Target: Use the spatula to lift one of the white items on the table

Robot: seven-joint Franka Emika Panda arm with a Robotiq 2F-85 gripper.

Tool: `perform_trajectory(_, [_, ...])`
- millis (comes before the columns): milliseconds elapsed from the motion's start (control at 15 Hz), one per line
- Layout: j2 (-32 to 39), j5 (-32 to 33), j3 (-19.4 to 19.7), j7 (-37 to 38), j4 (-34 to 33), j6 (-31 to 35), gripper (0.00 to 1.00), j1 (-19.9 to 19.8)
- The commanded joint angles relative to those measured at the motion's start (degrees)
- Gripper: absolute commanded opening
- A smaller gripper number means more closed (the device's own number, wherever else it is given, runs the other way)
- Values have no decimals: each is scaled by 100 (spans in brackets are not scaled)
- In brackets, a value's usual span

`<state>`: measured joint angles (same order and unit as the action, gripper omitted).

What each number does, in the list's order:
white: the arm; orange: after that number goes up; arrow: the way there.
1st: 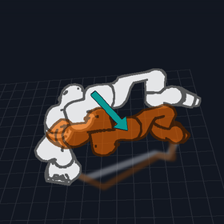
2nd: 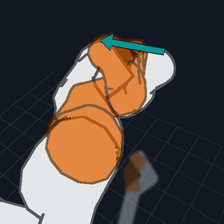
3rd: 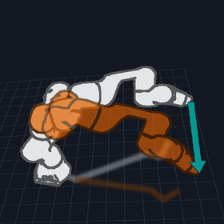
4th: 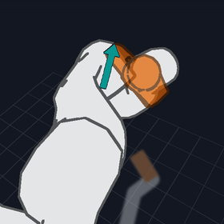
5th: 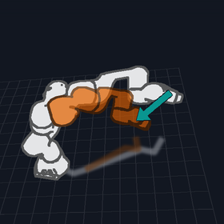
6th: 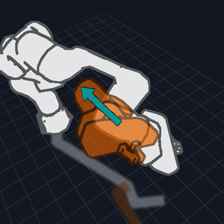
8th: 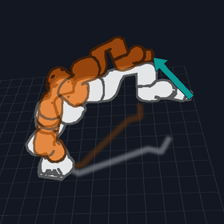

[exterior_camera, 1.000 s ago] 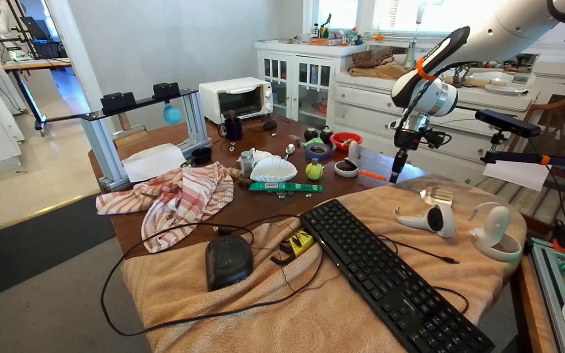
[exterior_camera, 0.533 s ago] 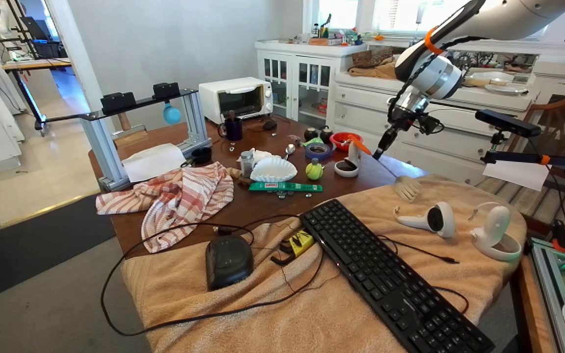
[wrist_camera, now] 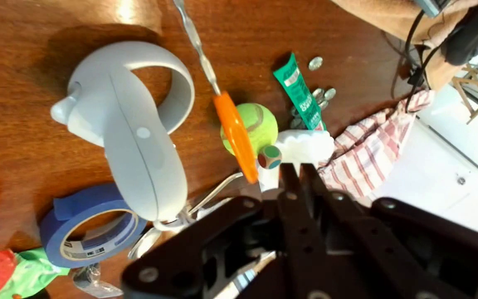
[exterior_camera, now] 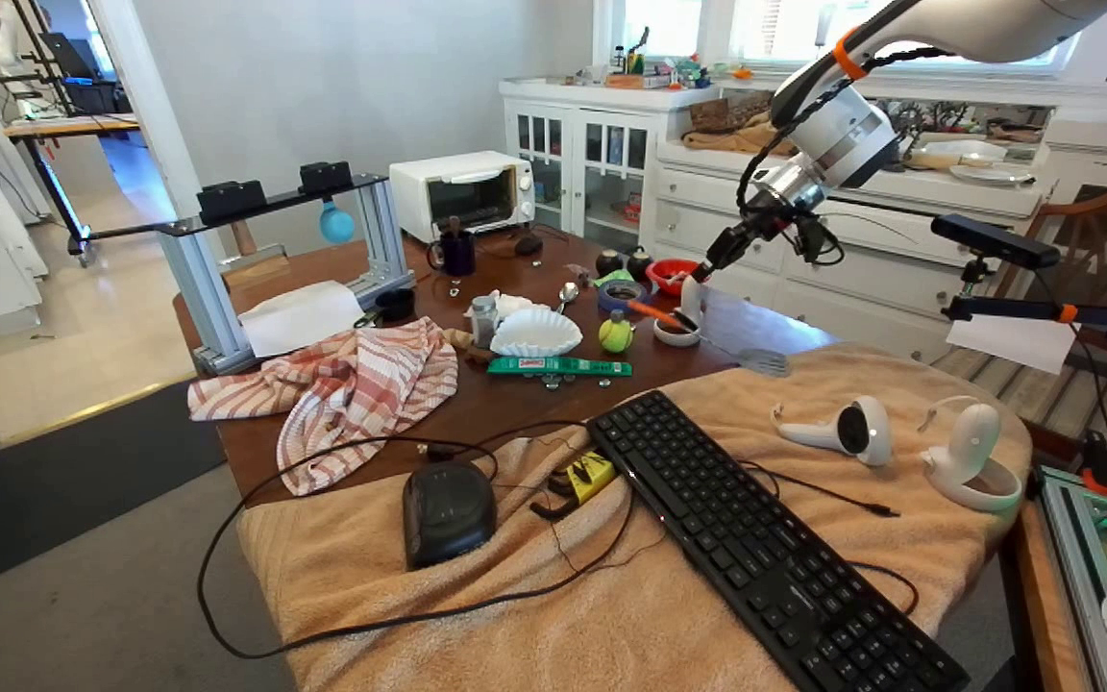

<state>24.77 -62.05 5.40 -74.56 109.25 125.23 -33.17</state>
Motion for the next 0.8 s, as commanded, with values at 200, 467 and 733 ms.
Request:
perform_trajectory(200, [-116, -749, 346, -442, 348, 164, 2, 601])
perform_trajectory(467, [-300, 315, 695, 178, 352, 220, 33, 1102])
perform_trajectory(733, [-761, 2054, 1007, 1468, 392, 552, 56, 1625])
